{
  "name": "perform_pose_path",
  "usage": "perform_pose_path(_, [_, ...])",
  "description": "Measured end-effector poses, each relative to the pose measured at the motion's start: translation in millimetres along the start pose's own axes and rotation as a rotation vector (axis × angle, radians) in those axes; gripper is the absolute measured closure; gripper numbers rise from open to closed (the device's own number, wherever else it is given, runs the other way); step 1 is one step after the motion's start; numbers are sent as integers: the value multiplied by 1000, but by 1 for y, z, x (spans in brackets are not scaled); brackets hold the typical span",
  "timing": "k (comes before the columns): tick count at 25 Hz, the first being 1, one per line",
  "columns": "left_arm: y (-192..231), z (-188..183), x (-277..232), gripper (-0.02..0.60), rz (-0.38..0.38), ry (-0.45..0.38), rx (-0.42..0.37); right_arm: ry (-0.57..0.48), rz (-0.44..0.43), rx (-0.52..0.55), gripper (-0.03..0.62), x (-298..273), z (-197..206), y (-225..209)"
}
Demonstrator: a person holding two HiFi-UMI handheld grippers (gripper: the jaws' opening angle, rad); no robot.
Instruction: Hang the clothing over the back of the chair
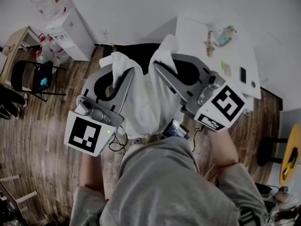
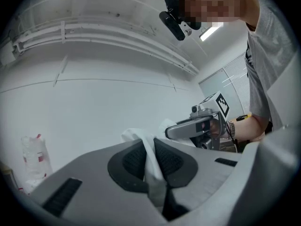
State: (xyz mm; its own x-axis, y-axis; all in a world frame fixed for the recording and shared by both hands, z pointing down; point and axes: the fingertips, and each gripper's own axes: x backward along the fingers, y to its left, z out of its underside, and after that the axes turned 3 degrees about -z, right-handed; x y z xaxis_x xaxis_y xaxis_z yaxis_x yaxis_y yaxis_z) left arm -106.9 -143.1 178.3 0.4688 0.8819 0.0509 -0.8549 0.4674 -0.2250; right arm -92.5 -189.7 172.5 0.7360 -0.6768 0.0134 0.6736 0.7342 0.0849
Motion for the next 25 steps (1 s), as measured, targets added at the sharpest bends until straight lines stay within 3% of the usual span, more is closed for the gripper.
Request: perform_pose_path(25, [64, 83, -63, 526, -34, 148, 48, 136, 16, -59, 548, -59, 67, -82])
